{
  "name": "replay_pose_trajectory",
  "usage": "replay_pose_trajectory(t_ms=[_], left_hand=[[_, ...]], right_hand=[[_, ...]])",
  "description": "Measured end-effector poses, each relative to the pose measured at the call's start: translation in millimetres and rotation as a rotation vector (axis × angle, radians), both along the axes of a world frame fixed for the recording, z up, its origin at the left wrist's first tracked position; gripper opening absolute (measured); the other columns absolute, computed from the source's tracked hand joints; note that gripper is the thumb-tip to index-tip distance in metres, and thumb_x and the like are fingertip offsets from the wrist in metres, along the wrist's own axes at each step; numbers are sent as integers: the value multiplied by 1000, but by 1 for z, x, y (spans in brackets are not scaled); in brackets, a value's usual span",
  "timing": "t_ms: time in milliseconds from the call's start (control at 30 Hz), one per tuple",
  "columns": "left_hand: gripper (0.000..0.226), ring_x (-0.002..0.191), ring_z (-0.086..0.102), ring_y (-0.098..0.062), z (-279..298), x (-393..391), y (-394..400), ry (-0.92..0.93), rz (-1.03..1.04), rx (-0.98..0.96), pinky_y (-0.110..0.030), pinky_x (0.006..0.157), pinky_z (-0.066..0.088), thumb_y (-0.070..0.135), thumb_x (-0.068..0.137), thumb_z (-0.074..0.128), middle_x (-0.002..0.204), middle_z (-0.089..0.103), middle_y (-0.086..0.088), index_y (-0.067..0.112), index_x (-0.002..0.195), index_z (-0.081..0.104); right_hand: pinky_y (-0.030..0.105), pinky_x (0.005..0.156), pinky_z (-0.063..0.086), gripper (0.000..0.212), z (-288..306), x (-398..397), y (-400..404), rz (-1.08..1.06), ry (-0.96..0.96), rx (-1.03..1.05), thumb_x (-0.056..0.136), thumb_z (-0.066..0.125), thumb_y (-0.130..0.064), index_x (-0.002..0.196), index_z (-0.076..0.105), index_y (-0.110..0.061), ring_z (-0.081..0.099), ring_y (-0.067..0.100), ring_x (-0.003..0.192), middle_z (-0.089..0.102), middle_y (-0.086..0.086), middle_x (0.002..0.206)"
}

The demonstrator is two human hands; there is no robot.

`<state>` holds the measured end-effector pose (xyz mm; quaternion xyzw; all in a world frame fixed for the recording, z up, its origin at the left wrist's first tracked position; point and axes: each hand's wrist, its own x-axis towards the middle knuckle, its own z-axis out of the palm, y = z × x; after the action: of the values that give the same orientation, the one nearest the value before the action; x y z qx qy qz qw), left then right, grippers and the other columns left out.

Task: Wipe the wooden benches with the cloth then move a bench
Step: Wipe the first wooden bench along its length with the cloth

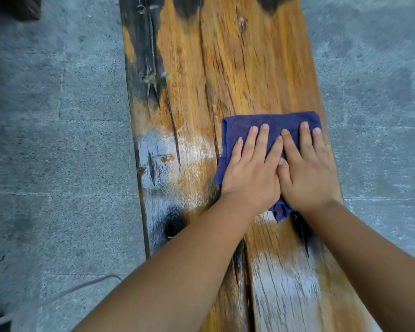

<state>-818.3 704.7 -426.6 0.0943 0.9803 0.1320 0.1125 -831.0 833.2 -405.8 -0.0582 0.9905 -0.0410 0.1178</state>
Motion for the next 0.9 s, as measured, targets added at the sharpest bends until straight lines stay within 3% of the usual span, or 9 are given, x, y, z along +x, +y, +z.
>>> replay_pose_trajectory(t_ms=[100, 267, 400, 500, 667, 767, 900], left_hand=[[58, 150, -8, -24, 1, 0, -18, -9, 14, -22, -46, 120, -3, 39, 100, 8, 164, -2, -5, 22, 156, 8], [58, 150, 1, -22, 2, -5, -121, 19, 237, -83, -44, 120, 0, 40, 99, 15, 164, 7, -3, 24, 155, 14], [56, 150, 5, -24, 3, -13, -183, 8, 280, -107, -46, 120, 6, 38, 99, 18, 164, 11, -4, 24, 154, 20], [57, 150, 6, -27, 5, -18, -181, 1, 259, -132, -47, 119, 7, 38, 99, 21, 163, 11, -6, 23, 154, 20], [60, 150, 4, -30, 5, -45, -158, -26, 235, -144, -48, 118, 2, 40, 97, 23, 163, 9, -9, 20, 153, 21], [61, 150, 1, -28, 1, -96, -103, 7, 135, -26, -47, 119, -2, 41, 97, 19, 164, 7, -7, 22, 154, 15], [59, 150, -3, -27, -5, -147, -52, 13, 5, 20, -47, 120, -1, 40, 98, 19, 164, 4, -7, 23, 154, 16]], right_hand=[[48, 120, 7, 62, 3, -4, -22, 17, -15, 18, 96, 20, -46, 154, 23, -23, 7, 34, 149, 11, 15, 162], [51, 117, 12, 62, -12, -29, -126, 175, -12, -113, 95, 23, -49, 154, 24, -26, 9, 34, 149, 12, 13, 162], [49, 120, 2, 62, -19, -43, -186, 251, -33, -117, 96, 17, -49, 155, 14, -28, 1, 32, 150, 4, 11, 164], [47, 120, 5, 61, -18, -49, -182, 263, -59, -112, 97, 16, -49, 155, 12, -28, -1, 28, 150, 2, 7, 164], [49, 118, 17, 61, -11, -76, -153, 281, -59, -96, 96, 27, -49, 153, 25, -26, 14, 29, 149, 17, 8, 162], [51, 115, 21, 62, -10, -113, -98, 150, -29, -45, 94, 32, -49, 152, 29, -27, 18, 31, 148, 19, 9, 161], [55, 117, 16, 62, -1, -145, -51, -52, -38, -10, 95, 27, -46, 152, 29, -22, 12, 38, 148, 19, 16, 160]])
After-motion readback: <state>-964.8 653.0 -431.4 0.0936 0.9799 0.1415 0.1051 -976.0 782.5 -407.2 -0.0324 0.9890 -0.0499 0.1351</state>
